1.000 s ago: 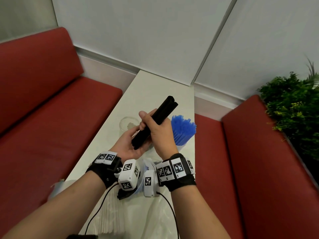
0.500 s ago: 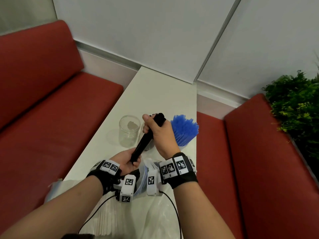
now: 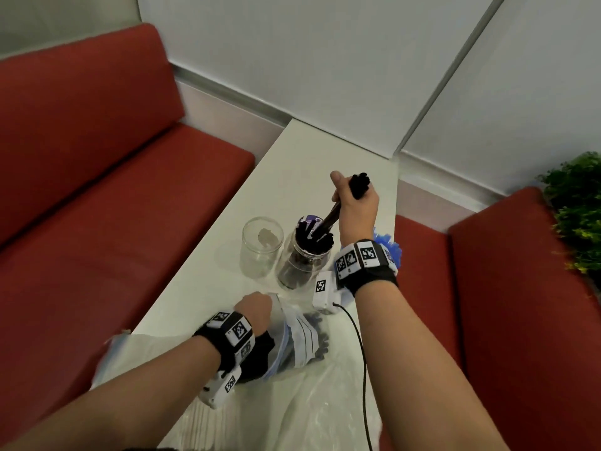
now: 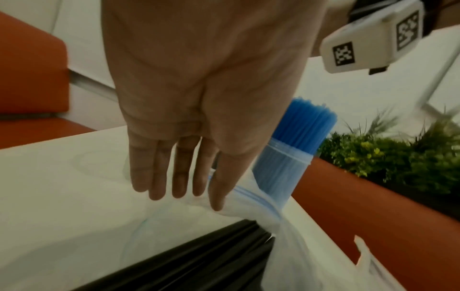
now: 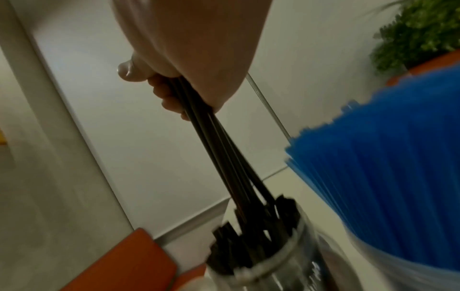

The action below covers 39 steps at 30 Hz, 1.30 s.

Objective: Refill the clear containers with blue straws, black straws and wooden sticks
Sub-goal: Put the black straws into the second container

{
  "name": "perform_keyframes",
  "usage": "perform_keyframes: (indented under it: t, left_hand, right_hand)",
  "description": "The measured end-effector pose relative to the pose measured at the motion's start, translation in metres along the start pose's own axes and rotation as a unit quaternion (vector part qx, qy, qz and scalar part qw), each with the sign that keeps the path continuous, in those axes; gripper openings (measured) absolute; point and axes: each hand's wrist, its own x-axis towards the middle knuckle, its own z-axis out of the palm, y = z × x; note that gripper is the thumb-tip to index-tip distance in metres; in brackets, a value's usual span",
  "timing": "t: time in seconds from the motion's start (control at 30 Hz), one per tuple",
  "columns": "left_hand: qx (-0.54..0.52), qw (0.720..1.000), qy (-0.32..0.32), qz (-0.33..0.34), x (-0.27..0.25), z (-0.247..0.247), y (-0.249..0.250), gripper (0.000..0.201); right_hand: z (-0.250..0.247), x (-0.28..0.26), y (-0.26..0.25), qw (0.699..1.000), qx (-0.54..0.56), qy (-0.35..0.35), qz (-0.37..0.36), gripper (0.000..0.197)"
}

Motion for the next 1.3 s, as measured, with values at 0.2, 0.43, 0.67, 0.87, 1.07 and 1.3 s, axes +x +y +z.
perform_keyframes:
  t: [0.2,0.43,0.67,0.87,1.07,1.3]
  left_hand:
    - [0.062,0.996,-0.05,-0.039,0.005,0.022,-0.008,0.066]
    - [0.034,0.997,-0.069,-0.018,0.004,0.041,-0.019,0.054]
    - [-0.001,0.998,-0.056,0.006,0.003,0.045,-0.022,0.042]
    - [0.019,0.994,-0.108,-0.007,0.003,0.045,-0.02,0.061]
    - [0.031,0.996,-0.088,-0.003,-0.003,0.051,-0.02,0.042]
    - [0.061,0.994,-0.089,0.008,-0.011,0.054,-0.017,0.032]
  right_hand:
    - [0.007,-0.001,0.011,1.0,-0.018,-0.018,-0.012,0.036]
    - [0.011,-0.002,0.031,0.999,-0.017,-0.045,0.016,0.032]
    - [0.003,-0.017,0.069,0.991,-0.024,-0.065,0.112,0.029]
    - [0.008,-0.016,0.047,1.0,-0.011,0.013,-0.024,0.009]
    - [0.012,-0.034,0.077,0.913,-0.35,-0.188,-0.09,0.035]
    - [0.01,-0.061,0.082,0.92,-0.332,-0.157,-0.133,0.042]
